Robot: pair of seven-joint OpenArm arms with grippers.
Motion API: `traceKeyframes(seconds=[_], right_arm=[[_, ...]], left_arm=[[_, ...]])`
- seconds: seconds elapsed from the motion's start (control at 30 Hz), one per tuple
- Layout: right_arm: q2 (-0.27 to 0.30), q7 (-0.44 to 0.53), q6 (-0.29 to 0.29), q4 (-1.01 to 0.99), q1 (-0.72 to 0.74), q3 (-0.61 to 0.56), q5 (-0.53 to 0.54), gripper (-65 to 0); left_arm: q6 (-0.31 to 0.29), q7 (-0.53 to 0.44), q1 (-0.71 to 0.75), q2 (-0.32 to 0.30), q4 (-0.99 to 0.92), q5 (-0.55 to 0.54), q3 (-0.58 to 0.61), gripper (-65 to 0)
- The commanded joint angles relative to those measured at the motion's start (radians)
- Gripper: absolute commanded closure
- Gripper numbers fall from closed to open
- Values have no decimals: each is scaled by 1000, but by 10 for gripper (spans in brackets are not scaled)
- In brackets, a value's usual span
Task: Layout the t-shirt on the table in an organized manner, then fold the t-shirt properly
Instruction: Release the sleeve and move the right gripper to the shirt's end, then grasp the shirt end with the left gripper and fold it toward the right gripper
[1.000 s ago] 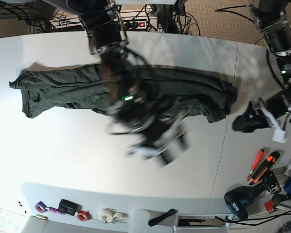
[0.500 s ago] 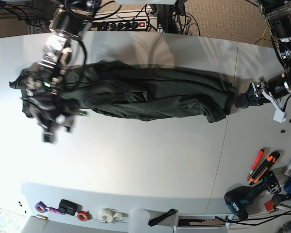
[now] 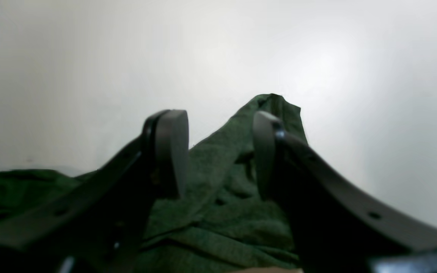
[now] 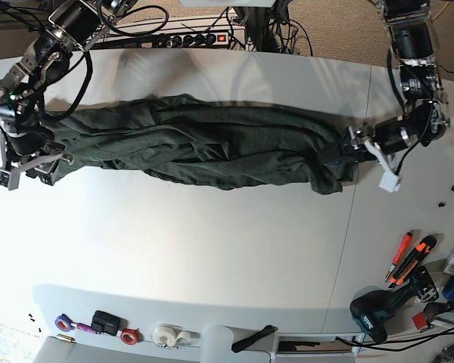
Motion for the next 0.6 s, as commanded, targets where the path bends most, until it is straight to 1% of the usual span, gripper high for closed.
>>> traceKeyframes(seconds=[0.0,0.17,0.2,0.23,0.27,0.3,0.33,0.37,0.4,0.47,0.53,0.57], right_arm=[[14,21,12,18,14,7,23,-275],[14,20,18,18,14,6,35,-275],[14,20,18,18,14,6,35,-275],[14,20,18,18,14,6,35,-275],[14,20,18,18,14,6,35,-275],[14,21,18,18,14,6,35,-275],[14,21,18,18,14,6,35,-275],[14,21,19,18,14,6,34,-275],[14,21,19,18,14,7,34,-275],[14,22,18,18,14,8,18,-275],[14,30,17,18,14,8,-16,-275],[14,34,16,18,14,8,-38,-275]], left_arm=[[9,8,-18,-2,11,5,2,-468],[9,-5,-24,18,11,32,2,-462],[9,-11,-23,21,11,40,2,-425],[9,-18,-24,23,11,50,2,-342],[9,-31,-24,24,11,62,2,-216],[8,-47,-24,24,11,72,1,-57],[-2,-69,-24,24,11,70,1,0],[-39,-88,-24,24,12,47,1,0],[-90,-88,-24,24,13,-12,1,0],[-199,-51,-24,28,29,-169,1,0],[-199,14,-32,43,63,-282,1,0],[-199,35,-38,54,80,-300,1,0]])
